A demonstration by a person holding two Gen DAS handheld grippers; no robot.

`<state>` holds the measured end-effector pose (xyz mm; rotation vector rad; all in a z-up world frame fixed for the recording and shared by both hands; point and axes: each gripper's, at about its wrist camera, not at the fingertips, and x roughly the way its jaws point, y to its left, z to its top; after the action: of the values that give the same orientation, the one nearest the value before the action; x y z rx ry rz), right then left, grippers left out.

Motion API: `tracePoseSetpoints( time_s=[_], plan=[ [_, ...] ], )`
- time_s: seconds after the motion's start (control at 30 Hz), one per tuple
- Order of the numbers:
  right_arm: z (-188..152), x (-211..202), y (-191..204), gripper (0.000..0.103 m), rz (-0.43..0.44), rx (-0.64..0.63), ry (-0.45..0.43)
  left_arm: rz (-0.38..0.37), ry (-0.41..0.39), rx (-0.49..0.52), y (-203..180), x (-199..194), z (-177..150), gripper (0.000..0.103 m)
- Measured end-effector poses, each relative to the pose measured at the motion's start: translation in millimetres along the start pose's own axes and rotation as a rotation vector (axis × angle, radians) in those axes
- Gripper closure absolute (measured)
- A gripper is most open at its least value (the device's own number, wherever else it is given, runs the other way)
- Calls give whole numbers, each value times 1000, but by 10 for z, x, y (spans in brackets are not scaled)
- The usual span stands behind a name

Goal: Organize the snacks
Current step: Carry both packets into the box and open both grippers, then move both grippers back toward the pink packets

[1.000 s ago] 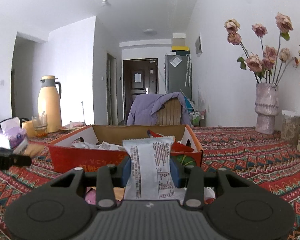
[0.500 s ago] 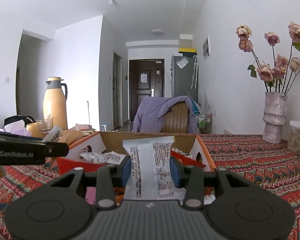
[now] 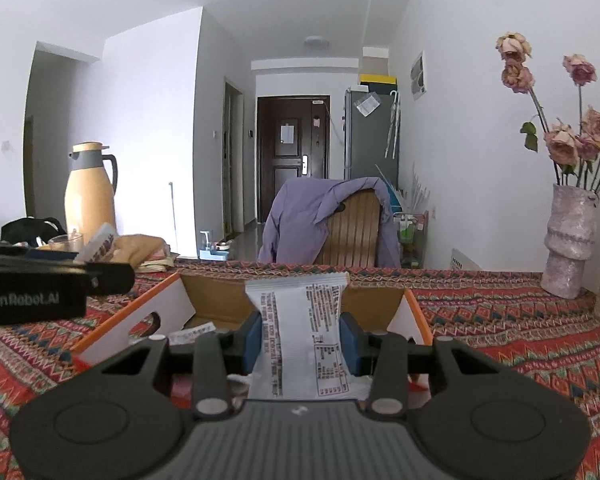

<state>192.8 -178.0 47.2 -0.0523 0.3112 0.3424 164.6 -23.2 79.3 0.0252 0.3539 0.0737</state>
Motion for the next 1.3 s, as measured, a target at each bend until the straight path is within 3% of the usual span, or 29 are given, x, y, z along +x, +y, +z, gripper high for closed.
tracePoseSetpoints(
  time_s=[0.33, 0.43, 0.53, 0.6, 0.67, 0.73, 0.8, 0.87, 1.3],
  plan=[
    [94, 588, 8, 63, -18, -11, 116, 56, 105, -67, 100, 602, 4, 56],
    [48, 650, 7, 59, -23, -18, 144, 55, 135, -88, 163, 689, -61, 52],
    [13, 633, -29, 58, -19, -11, 148, 47, 143, -115, 241, 706, -116, 42],
    [16, 629, -53, 47, -18, -4, 151, 43, 138, -135, 287, 686, -134, 30],
    [22, 608, -70, 22, -20, 3, 144, 48, 123, -148, 338, 649, -137, 23],
    [17, 560, -108, 15, -16, 17, 131, 54, 108, -153, 372, 603, -131, 23],
    [23, 512, -148, 9, -9, 32, 122, 59, 102, -168, 423, 567, -127, 7],
    [39, 486, -174, 0, -5, 47, 115, 65, 75, -186, 457, 508, -123, 0],
    [19, 52, -283, 0, -24, 57, 74, 27, 53, -225, 503, 171, -150, 0]
  ],
)
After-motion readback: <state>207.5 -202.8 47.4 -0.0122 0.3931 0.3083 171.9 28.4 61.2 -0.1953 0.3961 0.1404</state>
